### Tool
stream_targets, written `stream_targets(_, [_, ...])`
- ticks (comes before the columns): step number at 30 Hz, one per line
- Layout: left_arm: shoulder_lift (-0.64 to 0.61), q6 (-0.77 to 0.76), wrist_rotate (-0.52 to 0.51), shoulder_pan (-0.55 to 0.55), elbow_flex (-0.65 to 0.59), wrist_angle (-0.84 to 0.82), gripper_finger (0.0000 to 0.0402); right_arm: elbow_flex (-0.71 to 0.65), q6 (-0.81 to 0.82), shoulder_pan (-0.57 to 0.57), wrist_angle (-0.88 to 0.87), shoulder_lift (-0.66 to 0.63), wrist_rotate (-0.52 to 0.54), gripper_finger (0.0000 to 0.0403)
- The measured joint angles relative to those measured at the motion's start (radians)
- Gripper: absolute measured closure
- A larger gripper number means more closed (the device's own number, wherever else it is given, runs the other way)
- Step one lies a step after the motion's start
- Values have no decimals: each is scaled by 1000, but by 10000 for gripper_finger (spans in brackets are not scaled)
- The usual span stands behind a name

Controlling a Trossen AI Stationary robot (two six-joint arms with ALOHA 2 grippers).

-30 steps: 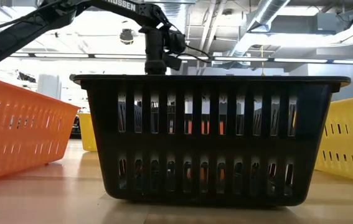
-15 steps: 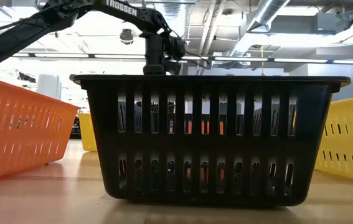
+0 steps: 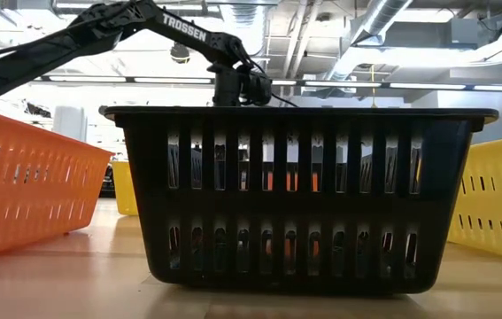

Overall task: Stack baskets on shelf by color
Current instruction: Put the left black bin on the shelf

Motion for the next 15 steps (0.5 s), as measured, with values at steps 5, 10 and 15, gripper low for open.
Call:
stream_targets(5, [0,3,1,15,0,27,401,0,0,0,0,0,0,402])
stream_targets(10, [0,12,-4,29,0,36,401,0,0,0,0,0,0,402])
stream_targets(15, [0,16,3,35,0,37,401,0,0,0,0,0,0,402])
